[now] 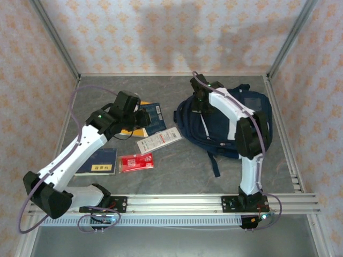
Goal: Pack the student bag
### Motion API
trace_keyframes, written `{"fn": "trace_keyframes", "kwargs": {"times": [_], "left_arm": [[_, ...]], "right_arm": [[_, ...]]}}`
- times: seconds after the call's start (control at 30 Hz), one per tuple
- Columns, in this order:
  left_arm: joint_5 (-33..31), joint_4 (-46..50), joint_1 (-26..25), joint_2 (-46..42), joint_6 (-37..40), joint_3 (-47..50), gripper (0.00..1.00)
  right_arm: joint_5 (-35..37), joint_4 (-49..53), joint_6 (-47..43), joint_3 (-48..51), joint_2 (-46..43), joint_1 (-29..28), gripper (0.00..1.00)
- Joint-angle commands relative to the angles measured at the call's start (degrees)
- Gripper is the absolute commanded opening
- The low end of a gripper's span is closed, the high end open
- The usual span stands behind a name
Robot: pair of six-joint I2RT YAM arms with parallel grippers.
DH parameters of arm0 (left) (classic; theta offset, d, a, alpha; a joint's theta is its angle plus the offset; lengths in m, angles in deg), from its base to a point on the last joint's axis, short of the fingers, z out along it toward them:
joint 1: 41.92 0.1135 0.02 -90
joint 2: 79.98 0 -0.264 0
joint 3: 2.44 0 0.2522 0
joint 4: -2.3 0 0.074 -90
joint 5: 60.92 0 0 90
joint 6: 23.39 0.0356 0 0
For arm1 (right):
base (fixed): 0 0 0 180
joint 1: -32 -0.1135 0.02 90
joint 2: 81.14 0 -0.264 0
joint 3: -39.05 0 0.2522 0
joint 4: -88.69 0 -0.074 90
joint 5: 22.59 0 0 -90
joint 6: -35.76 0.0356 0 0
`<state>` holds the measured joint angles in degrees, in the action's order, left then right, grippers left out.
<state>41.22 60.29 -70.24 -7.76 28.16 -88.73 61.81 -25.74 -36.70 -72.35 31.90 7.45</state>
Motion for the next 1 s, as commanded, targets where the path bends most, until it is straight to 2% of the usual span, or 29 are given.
{"fn": "trace_keyframes", "kwargs": {"times": [0.0,0.13,0.4,0.5,0.53,0.6,0.67,0.73,0.8,0.97], "left_arm": [[3.79,-6.65,0.59,1.43,1.17,0.26,0.0],[7.58,-10.22,0.59,3.91,2.55,-0.05,0.0],[20.23,-23.4,0.54,9.67,2.42,2.07,0.0],[27.41,-31.55,0.54,12.8,-1.7,3.6,0.0],[29.03,-34.43,0.54,13.53,-3.51,4.19,0.0],[31.38,-40.98,0.59,13.86,-7.11,5.94,0.0],[32.23,-45.2,0.55,13.29,-9.25,7.15,0.0],[33.21,-48.97,0.59,12.87,-11.33,8.44,0.0],[34.48,-53.85,0.54,12.94,-14.52,10.08,0.0],[34.55,-64.0,0.5,12.71,-20.66,14.28,0.0]], "right_arm": [[-4.34,1.92,-2.0,3.04,-9.45,0.3,0.0],[-7.86,2.28,-6.03,6.98,-16.41,0.43,0.0],[-24.36,-4.74,-8.66,14.11,-25.89,0.65,0.0],[-23.62,-5.61,-8.08,15.36,-27.2,0.73,0.0],[-23.39,-5.2,-7.76,15.3,-27.15,0.74,0.03],[-22.69,-3.71,-6.72,14.28,-26.43,0.74,0.2],[-18.14,0.11,-5.2,11.47,-25.69,0.57,0.35],[-12.99,3.67,-3.84,8.45,-25.79,0.27,0.43],[-10.88,6.1,-3.16,5.81,-26.24,-0.41,0.45],[-11.51,9.94,-1.24,2.2,-25.46,-5.4,0.46]]}}
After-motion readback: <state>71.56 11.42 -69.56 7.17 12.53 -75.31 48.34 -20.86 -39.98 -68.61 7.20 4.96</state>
